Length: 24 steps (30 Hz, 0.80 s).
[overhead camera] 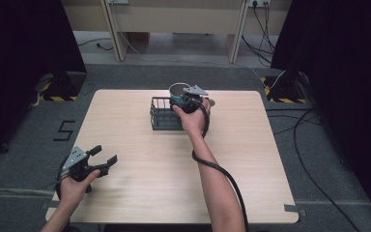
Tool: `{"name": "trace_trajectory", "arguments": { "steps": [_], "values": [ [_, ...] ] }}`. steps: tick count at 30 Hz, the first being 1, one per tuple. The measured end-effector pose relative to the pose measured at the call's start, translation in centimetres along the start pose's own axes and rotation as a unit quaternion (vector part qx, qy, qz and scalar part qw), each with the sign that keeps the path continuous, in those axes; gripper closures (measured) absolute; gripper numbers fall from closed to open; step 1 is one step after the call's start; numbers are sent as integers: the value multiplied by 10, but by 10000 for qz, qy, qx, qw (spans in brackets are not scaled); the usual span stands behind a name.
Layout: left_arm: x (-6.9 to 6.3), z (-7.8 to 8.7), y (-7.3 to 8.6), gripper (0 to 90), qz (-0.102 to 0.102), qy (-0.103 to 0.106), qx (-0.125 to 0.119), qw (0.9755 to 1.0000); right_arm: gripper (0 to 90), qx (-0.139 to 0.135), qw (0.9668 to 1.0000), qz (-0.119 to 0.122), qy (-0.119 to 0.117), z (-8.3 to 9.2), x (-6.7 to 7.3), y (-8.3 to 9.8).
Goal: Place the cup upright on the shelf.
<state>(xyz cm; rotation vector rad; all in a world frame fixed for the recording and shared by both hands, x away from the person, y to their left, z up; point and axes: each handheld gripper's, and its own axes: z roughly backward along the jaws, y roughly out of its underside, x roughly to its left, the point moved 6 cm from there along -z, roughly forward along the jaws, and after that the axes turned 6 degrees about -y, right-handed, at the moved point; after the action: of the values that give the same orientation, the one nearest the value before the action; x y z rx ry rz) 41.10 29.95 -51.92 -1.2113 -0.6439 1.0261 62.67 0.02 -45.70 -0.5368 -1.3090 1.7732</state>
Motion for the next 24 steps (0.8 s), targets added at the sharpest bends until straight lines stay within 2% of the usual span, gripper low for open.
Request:
{"name": "trace_trajectory", "arguments": {
  "steps": [9,24],
  "values": [
    [0,0,0,146,2,1,7,10000,168,189,9998,-9,50,-5,0,9],
    [-1,-1,1,146,-4,21,20,10000,163,247,9997,-24,7,-6,2,12]
  ]
}}
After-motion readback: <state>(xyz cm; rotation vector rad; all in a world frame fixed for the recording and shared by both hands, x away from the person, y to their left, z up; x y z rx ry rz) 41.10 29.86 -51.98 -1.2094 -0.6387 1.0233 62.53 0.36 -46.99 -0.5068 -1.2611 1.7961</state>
